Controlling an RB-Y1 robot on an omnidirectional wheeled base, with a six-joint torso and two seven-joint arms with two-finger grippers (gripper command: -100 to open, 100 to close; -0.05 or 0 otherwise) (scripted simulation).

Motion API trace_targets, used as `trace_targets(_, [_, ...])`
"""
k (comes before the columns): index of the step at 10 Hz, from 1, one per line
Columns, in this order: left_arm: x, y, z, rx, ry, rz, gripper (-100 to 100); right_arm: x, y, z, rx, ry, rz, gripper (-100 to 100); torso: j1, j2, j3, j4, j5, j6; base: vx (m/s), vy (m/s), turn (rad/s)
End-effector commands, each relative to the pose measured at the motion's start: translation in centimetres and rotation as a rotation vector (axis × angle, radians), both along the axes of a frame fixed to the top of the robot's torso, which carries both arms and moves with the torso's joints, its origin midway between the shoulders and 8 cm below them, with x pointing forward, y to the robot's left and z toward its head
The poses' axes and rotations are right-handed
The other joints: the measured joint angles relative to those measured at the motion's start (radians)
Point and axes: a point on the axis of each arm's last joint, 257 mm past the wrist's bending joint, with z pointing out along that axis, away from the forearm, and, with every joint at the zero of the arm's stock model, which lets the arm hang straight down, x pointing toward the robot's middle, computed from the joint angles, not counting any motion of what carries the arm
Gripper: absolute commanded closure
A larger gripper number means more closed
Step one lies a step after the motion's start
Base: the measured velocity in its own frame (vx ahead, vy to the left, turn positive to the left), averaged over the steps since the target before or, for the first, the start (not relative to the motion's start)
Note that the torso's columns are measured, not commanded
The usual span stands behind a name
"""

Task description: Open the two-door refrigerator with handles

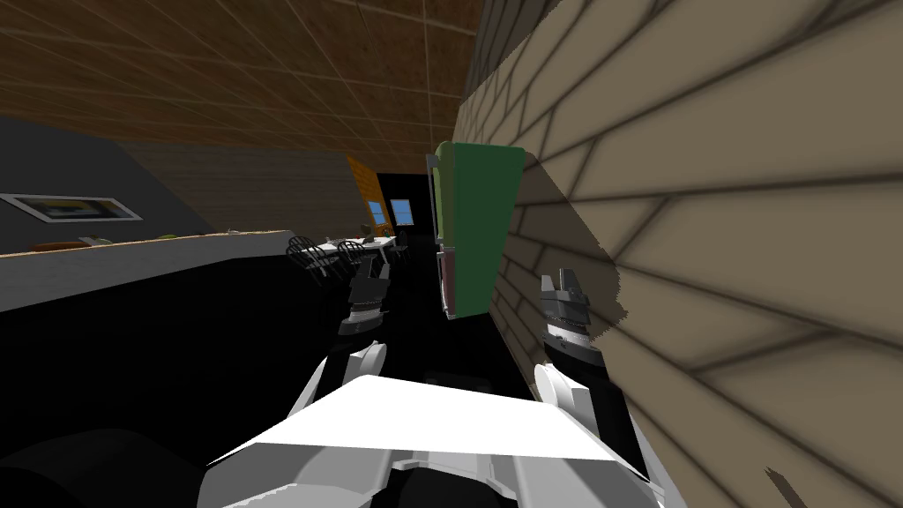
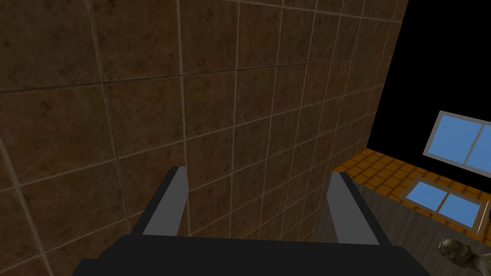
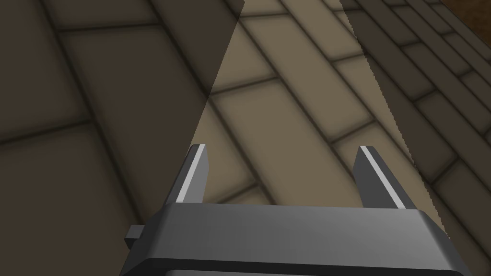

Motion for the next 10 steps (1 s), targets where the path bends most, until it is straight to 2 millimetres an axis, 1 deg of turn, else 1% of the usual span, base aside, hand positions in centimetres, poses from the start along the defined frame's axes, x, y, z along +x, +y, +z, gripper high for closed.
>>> trace_targets(1, [0.00,0.00,0.00,0.000,0.000,0.000,0,0.00,0.00,0.00,0.000,0.000,0.000,0,0.000,0.040,-0.082,0.041,0.000,0.000,0.000,0.000,0.000])
trace_targets(3, [0.00,0.00,0.01,0.000,0.000,0.000,0,0.00,0.00,0.01,0.000,0.000,0.000,0,0.000,0.175,-0.351,0.176,0.000,0.000,0.000,0.000,0.000])
trace_targets(9, [-0.01,0.00,0.01,0.000,0.000,0.000,0,-0.01,0.00,0.02,0.000,0.000,0.000,0,0.000,0.618,-1.234,0.617,0.000,0.000,0.000,0.000,0.000])
trace_targets(10, [-0.01,0.00,0.02,0.000,0.000,0.000,0,0.31,0.38,-0.20,-0.045,0.012,0.006,-100,0.000,0.691,-1.382,0.691,0.000,0.000,0.011,0.018,0.029])
